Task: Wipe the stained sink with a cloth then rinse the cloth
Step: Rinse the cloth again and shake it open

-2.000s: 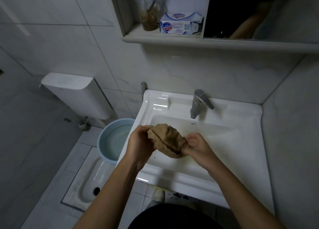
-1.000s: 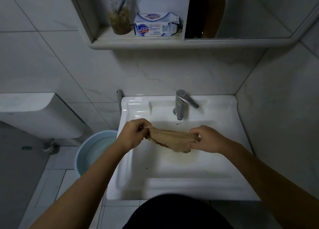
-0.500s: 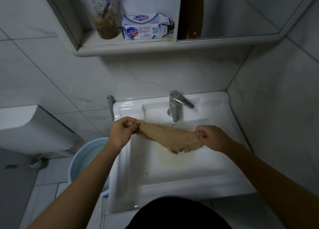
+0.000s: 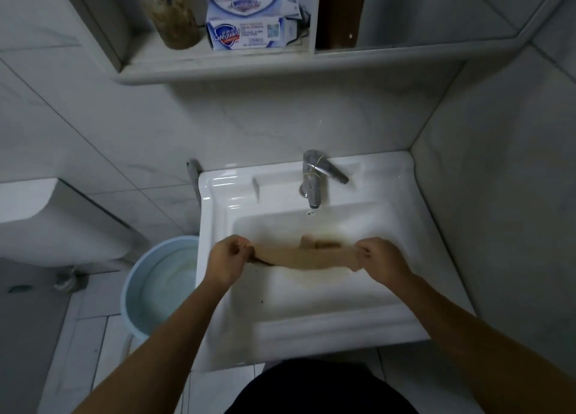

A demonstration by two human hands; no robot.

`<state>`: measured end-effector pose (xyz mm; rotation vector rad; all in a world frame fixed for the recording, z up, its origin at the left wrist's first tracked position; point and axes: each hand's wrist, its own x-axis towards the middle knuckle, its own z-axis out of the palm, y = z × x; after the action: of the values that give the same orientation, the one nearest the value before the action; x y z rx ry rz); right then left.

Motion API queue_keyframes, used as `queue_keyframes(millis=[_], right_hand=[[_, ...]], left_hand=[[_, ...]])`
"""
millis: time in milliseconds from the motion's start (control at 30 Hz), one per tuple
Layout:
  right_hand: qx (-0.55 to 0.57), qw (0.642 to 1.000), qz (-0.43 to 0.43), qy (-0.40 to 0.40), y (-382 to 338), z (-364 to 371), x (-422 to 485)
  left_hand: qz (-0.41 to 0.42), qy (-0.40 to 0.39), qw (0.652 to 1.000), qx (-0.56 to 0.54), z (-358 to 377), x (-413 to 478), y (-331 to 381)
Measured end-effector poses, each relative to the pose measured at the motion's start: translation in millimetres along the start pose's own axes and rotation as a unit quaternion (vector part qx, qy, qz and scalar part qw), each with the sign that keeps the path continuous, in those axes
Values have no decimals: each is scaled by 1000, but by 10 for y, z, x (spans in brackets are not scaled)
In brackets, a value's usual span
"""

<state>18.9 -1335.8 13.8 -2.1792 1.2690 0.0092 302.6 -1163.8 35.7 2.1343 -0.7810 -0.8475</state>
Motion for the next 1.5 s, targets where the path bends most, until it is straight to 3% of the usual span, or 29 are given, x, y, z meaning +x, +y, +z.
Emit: queue_keyframes(millis=[100, 300, 533, 633, 800, 1000, 1167, 1333, 1400, 1500], right_hand=[[63, 996, 13, 63, 82, -35, 61], [179, 983, 17, 31, -32, -336, 106], [267, 959, -36, 91, -252, -882, 84], [278, 958, -22, 63, -100, -794, 35], [219, 972, 50, -62, 297, -321, -221], [280, 954, 71, -84, 252, -121, -317], [222, 958, 119, -134, 209, 58, -197], [116, 953, 144, -241, 425, 215, -139], [83, 952, 141, -258, 520, 285, -152], [48, 963, 125, -233, 583, 397, -172]], left_hand=[[-31, 76, 993, -79, -32, -3, 80], [-85, 63, 977, -184, -143, 74, 189], [-24, 71, 958, -278, -287, 19, 527], [-29, 73, 968, -239, -197, -141, 431], [-89, 10, 990, -109, 184, -631, -38], [-163, 11, 970, -182, 363, -691, -71], [-246, -128, 952, -127, 457, -546, -135], [-196, -271, 942, -26, 421, -606, -400], [-157, -263, 951, 30, 490, -632, -500], [-131, -167, 976, 52, 616, -610, -558]])
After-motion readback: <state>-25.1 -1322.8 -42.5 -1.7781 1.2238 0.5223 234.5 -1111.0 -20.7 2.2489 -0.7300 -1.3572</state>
